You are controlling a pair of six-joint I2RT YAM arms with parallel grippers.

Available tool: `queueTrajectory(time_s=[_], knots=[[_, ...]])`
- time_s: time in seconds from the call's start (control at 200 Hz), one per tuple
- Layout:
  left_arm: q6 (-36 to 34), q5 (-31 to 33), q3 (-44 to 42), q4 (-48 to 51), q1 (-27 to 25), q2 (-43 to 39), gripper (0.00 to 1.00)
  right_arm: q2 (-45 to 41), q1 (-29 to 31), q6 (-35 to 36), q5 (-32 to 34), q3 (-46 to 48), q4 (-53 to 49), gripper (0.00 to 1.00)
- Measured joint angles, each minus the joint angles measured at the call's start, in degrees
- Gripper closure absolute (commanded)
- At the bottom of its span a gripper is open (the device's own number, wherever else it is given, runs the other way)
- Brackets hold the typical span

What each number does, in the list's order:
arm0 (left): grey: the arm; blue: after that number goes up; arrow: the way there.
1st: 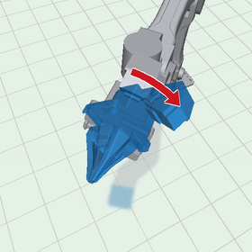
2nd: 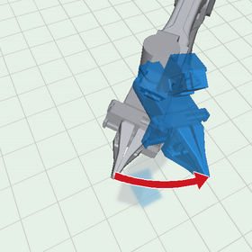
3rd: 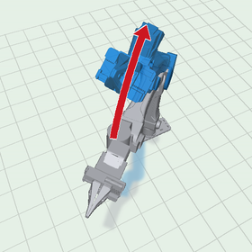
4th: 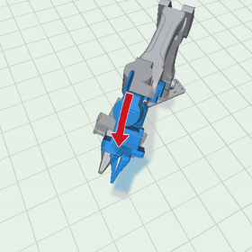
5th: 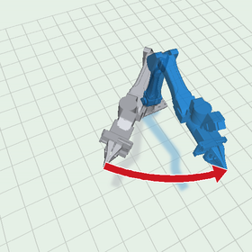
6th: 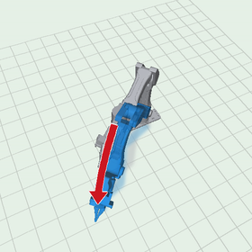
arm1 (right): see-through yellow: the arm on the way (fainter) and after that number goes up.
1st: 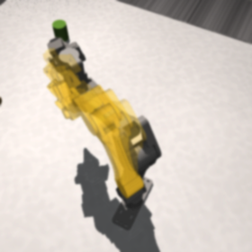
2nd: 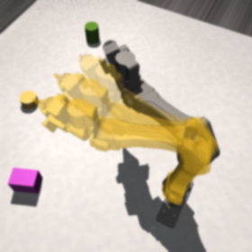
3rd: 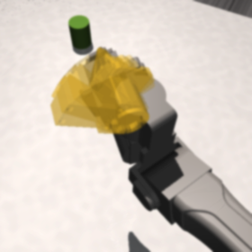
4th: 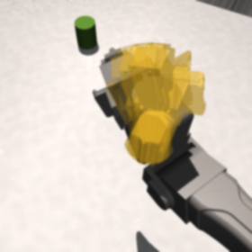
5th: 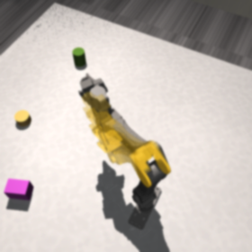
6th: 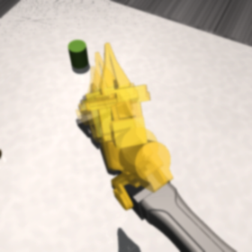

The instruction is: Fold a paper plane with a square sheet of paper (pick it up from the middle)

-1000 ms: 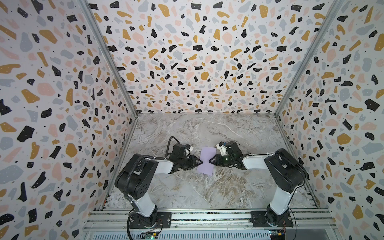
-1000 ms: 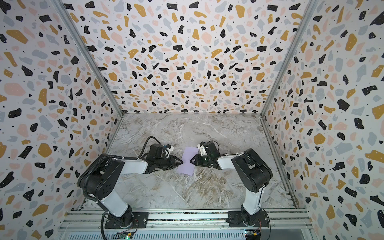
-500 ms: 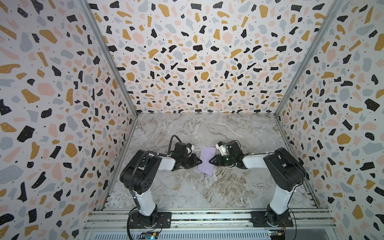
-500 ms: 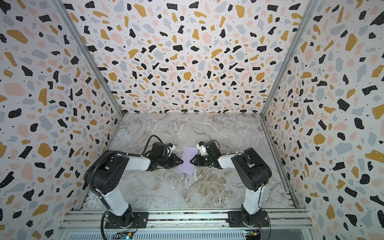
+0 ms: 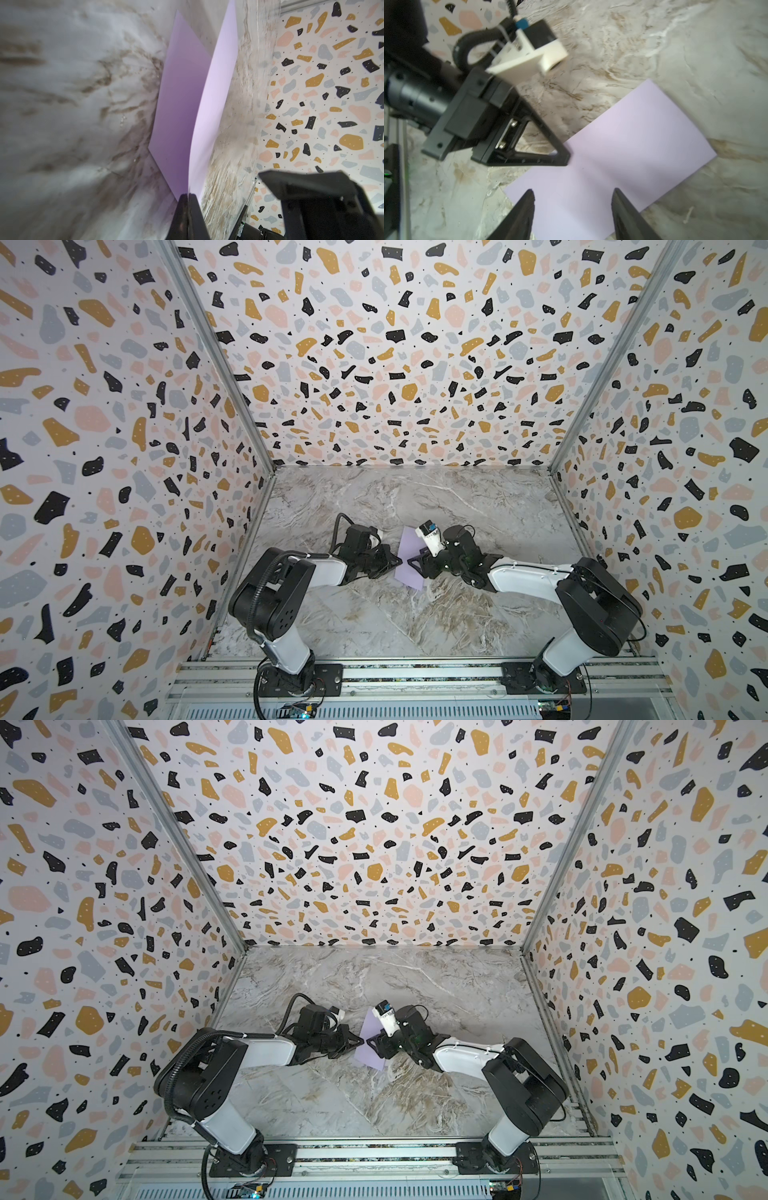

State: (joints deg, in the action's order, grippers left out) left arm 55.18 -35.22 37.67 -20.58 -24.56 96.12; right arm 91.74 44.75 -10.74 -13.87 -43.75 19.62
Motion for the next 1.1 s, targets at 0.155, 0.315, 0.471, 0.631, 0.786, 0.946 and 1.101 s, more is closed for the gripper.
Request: queueTrajectory(time_s=[0.155,0.315,0.471,0.631,0.786,0.946,1.101], knots=[[2.7,1.3,-0.3,-0.5,-0.1,-1.7,1.00,1.3,5.7,5.1,4.4,1.0,1.4,0.38],[4.9,2.2,-0.9,-0.9,-0.4,-1.8,1.00,3.8,8.9,8.2,8.2,1.3,5.3,0.36],[7.0,2.8,-1.6,-1.8,-0.7,-1.8,1.00,6.3,10.4,9.0,11.0,1.4,8.3,0.36],[8.4,2.8,-1.7,-2.5,-0.7,-1.8,1.00,8.0,10.8,9.5,12.9,1.4,9.9,0.43],[9.2,2.8,-1.7,-3.0,-0.7,-1.8,1.00,8.0,10.8,9.7,14.8,2.2,12.1,0.51],[9.6,2.8,-1.7,-3.1,-0.7,-1.8,1.00,7.9,10.8,9.8,16.4,5.0,13.8,0.63],[9.5,3.0,-1.7,-3.0,-0.7,-1.8,0.98,7.0,10.8,9.8,17.0,6.6,14.1,0.76]])
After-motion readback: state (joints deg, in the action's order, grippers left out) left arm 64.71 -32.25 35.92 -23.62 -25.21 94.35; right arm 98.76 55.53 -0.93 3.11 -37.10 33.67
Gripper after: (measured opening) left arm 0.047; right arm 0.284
